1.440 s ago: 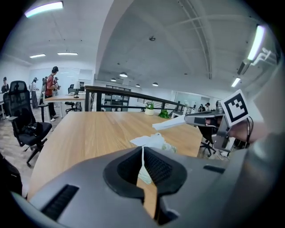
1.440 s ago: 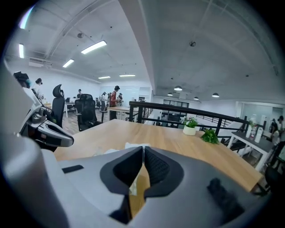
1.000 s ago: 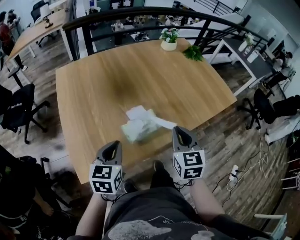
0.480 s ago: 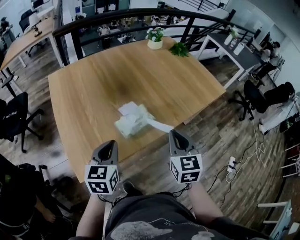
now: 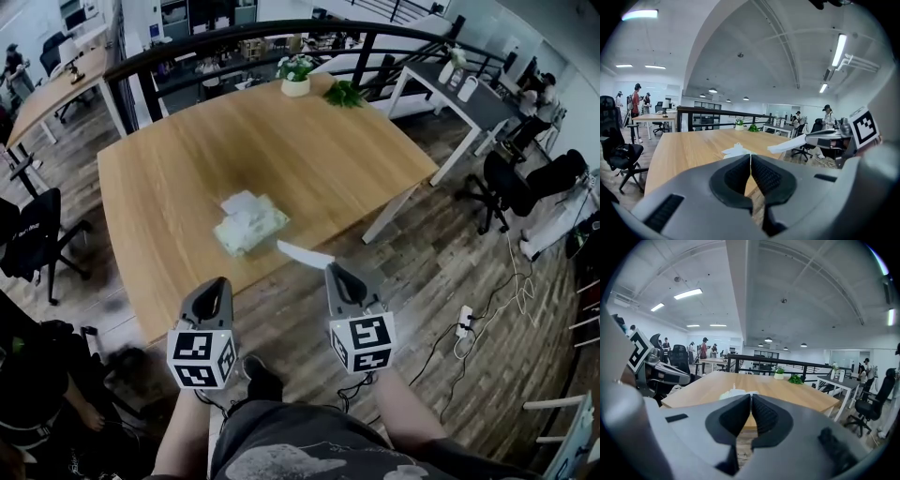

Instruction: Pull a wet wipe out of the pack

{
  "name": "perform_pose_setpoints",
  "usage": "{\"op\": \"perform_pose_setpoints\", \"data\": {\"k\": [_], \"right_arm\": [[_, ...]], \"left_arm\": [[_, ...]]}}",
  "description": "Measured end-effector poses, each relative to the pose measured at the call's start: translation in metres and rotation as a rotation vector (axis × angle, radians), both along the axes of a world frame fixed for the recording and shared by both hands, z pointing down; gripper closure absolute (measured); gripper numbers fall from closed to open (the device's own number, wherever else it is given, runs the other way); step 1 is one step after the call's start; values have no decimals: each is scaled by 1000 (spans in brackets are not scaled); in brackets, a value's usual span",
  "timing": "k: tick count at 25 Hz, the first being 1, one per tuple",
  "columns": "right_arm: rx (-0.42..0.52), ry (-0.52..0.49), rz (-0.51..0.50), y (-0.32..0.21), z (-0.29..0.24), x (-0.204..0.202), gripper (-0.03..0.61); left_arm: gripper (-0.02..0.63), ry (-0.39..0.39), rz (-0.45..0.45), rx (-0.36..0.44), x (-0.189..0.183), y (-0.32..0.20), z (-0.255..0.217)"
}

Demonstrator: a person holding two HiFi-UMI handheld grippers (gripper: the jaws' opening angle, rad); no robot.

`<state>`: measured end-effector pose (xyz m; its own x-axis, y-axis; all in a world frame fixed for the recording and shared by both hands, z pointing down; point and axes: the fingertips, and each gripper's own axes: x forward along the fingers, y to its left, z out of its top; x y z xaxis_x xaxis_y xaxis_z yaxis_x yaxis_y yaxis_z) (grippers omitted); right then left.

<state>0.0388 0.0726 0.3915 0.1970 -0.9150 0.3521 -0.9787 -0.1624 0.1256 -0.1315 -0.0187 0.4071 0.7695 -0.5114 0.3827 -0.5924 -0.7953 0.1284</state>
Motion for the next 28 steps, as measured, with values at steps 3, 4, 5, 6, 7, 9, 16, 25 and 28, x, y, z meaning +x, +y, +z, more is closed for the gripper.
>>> {"op": "perform_pose_setpoints", "data": {"k": [3, 4, 5, 6, 7, 9, 16, 25, 28], "right_arm": [[8, -2, -10, 28, -6, -5, 545], [10, 0, -13, 37, -8, -6, 546], [12, 2, -16, 46, -10, -8, 545], [14, 5, -18, 54, -13, -10, 546], [15, 7, -19, 64, -15, -11, 546], [17, 12, -20, 83, -18, -14, 546], [25, 12, -17, 136, -22, -27, 546], [-7, -3, -3, 182, -9, -40, 546], [-12, -15, 3, 188, -8, -43, 546]], "left_arm": [[598, 0, -4, 2, -1, 27, -5], [598, 1, -4, 5, -1, 36, -7], [598, 3, -3, 8, -2, 45, -9], [598, 6, -2, 10, -3, 54, -11], [598, 9, -2, 11, -4, 63, -14], [598, 16, 2, 16, -6, 82, -19], [598, 23, 15, 23, -16, 133, -28], [598, 23, 8, 28, -35, 173, -32], [598, 26, 5, 27, -38, 181, -33]]}}
